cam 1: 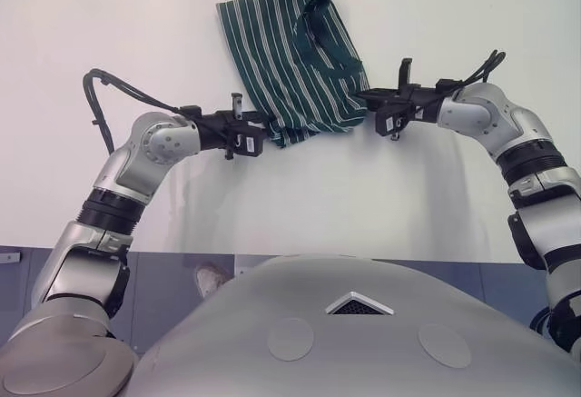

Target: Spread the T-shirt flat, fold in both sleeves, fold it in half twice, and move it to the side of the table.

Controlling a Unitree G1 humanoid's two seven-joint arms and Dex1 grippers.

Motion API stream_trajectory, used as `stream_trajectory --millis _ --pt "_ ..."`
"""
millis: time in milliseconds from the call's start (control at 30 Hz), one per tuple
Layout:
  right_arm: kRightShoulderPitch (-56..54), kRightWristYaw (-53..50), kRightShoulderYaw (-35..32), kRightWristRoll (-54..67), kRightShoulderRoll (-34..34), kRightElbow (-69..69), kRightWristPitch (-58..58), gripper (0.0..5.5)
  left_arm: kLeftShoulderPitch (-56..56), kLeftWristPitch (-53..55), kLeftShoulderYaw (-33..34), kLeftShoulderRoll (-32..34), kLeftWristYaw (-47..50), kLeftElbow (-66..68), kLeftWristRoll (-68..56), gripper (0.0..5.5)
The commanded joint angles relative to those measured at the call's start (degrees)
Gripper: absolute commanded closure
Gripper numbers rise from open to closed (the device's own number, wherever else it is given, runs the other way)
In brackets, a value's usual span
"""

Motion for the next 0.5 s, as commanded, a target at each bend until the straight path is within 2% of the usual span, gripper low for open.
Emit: stream_trajectory --millis 33,133,200,300,500 --pt "11.2 25.6 2.3 16.6 -9.0 -19.6 19.4 5.44 2.3 12.1 1.8 1.1 -7.9 -6.5 -11.1 5.38" --pt "16.4 38.4 0.6 45.7 -23.2 -52.3 48.5 5.44 3.3 34.0 7.5 6.2 -16.3 -18.9 -32.4 5.44" --pt "15.4 40.2 -3.5 57.8 -26.8 -61.0 59.7 5.44 3.1 43.5 11.7 9.3 -18.8 -24.4 -42.8 5.45" --pt "8.3 39.5 -8.4 65.6 -24.1 -57.9 72.5 5.44 -2.2 49.4 14.8 6.3 -15.6 -22.2 -46.5 5.45" --pt "-3.3 35.1 -13.4 67.2 -13.1 -35.6 87.3 5.44 -17.1 46.7 13.2 -5.2 -2.4 -3.5 -36.1 5.45"
